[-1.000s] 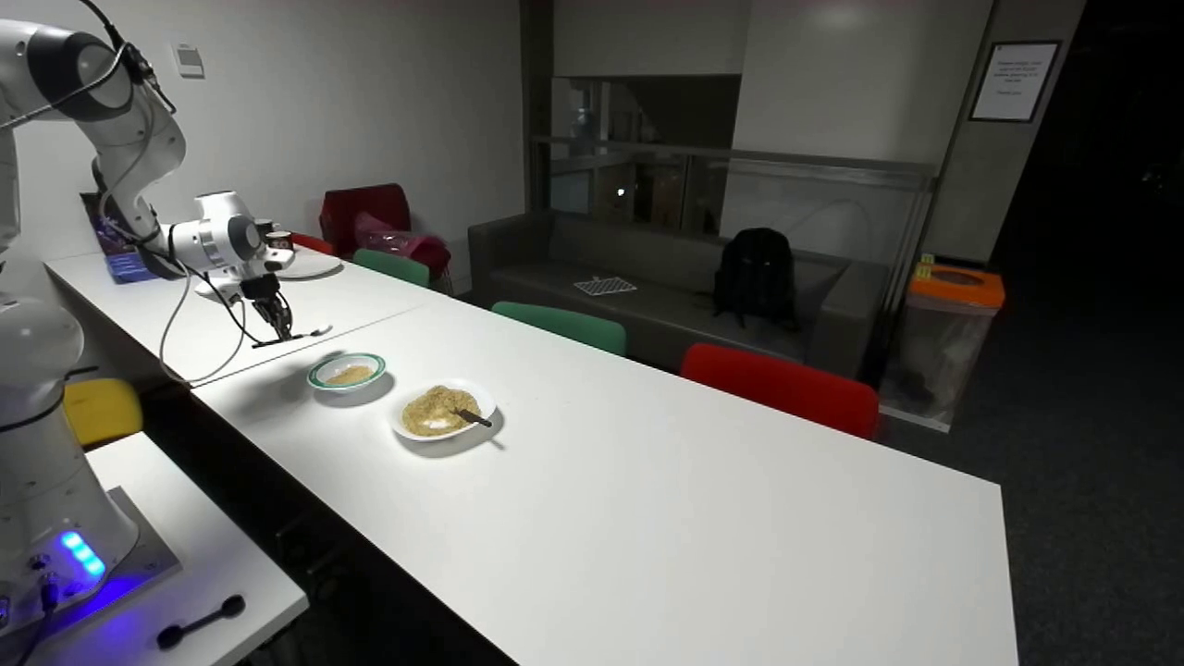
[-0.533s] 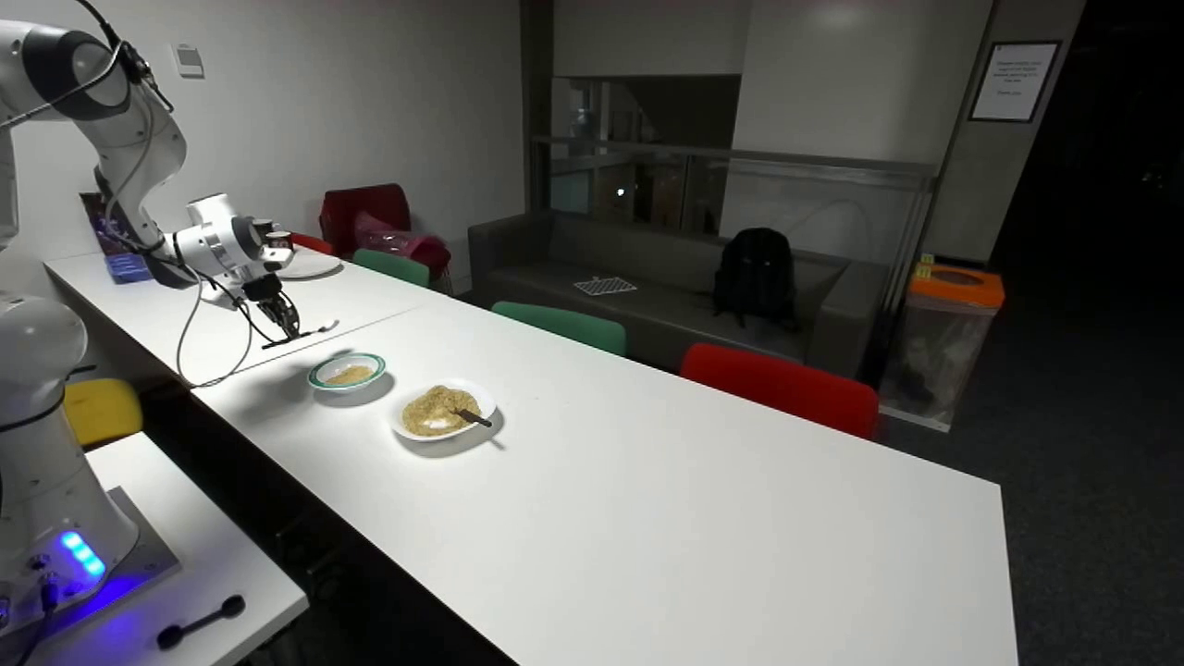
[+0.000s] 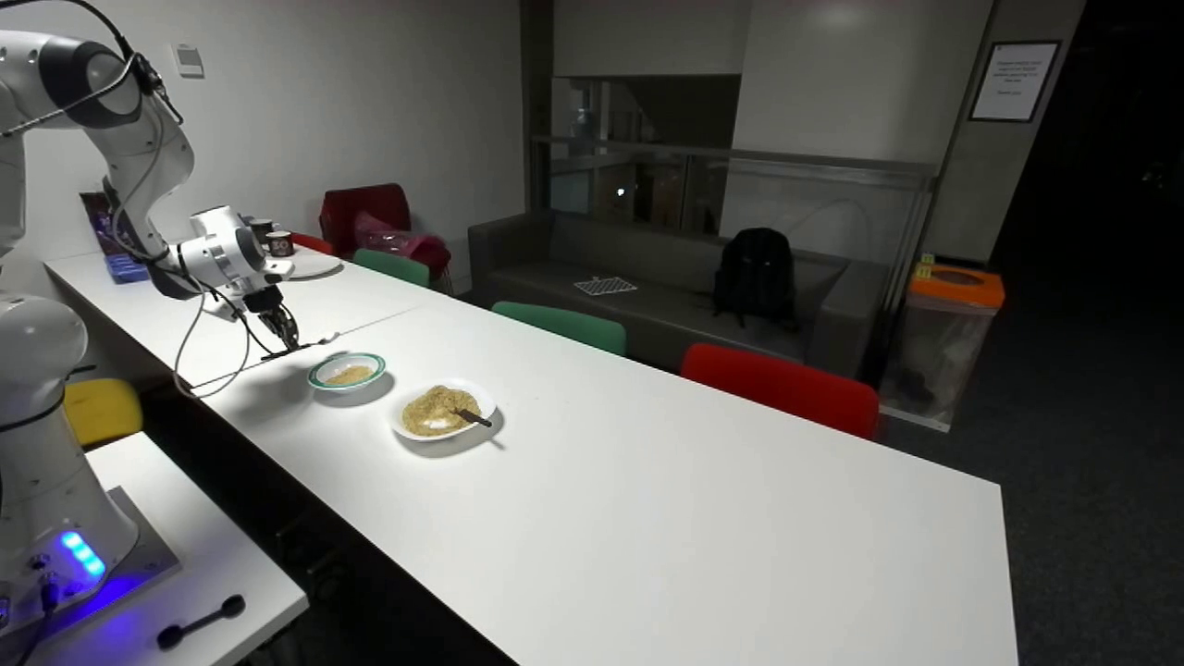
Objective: Put the spoon in the left bowl on the table, then pour the contents from the left bowl to the right bowl
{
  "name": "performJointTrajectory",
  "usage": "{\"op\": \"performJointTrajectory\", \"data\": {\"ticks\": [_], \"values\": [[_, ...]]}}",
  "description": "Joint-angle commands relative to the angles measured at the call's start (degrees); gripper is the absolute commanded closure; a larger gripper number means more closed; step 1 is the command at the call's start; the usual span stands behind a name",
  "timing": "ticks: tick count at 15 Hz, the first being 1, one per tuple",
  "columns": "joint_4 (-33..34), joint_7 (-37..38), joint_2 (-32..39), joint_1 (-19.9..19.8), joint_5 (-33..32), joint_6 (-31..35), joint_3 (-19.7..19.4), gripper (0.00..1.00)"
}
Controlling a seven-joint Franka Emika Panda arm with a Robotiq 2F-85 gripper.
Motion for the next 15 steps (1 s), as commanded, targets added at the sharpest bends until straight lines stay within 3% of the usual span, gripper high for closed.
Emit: {"op": "performJointTrajectory", "data": {"ticks": [1,12,13,14,15], "values": [[0.46,0.13,1.41,-0.14,0.72,1.91,-0.36,0.97],[1.87,-0.33,4.69,0.56,1.49,1.54,-1.49,0.97],[1.91,-0.43,4.74,0.54,1.57,1.52,-1.48,0.63],[1.90,-0.45,4.71,0.55,1.60,1.50,-1.48,0.62],[1.87,-0.48,4.67,0.51,1.67,1.51,-1.44,0.55]]}}
